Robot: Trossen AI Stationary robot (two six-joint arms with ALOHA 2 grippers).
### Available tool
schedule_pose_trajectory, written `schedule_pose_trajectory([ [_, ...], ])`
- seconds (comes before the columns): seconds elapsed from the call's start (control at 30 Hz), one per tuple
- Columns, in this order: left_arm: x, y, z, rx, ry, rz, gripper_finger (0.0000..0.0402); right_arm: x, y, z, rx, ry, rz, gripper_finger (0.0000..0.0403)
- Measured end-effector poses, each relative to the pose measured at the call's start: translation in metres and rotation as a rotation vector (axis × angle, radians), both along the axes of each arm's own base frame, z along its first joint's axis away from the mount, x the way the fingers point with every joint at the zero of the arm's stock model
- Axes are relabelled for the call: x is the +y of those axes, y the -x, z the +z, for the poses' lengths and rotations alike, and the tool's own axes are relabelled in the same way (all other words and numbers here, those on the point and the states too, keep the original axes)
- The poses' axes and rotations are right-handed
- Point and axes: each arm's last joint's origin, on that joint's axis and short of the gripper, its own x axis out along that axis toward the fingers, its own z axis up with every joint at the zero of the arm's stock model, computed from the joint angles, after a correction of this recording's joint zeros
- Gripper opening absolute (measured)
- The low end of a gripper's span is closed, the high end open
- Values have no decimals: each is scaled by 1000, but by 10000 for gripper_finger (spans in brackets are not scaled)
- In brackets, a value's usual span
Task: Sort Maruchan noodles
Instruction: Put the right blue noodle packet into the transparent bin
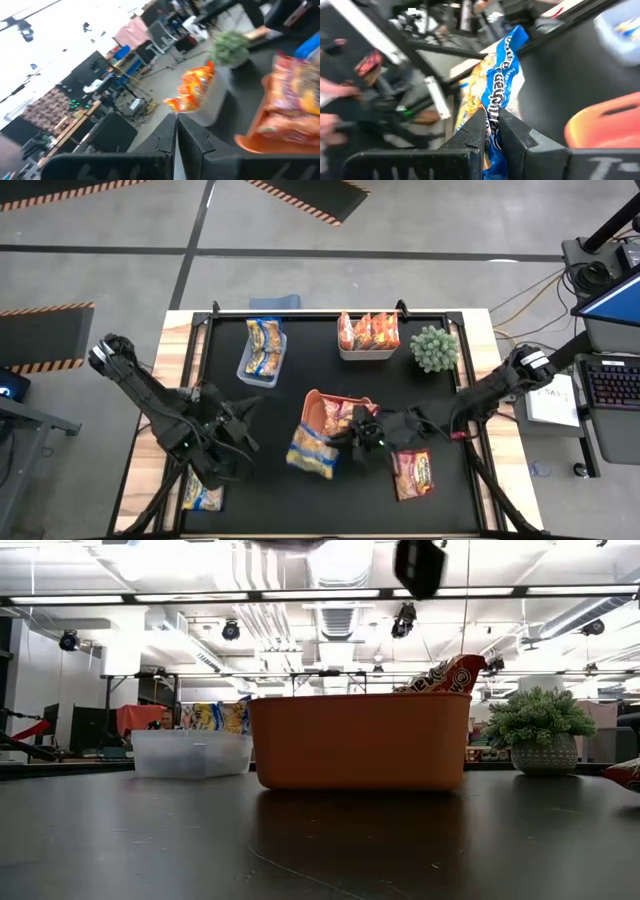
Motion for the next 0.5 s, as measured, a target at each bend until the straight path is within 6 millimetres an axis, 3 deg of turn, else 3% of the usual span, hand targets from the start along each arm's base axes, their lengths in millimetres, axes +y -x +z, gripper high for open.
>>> schedule_pose_trajectory([
  [0.3, 23, 23, 27, -148, 36, 47, 0, -56, -41, 55, 74, 254, -118, 33],
  [0.5, 28, 28, 32, -148, 36, 47, 0, -98, -66, 65, 80, 289, -118, 33],
])
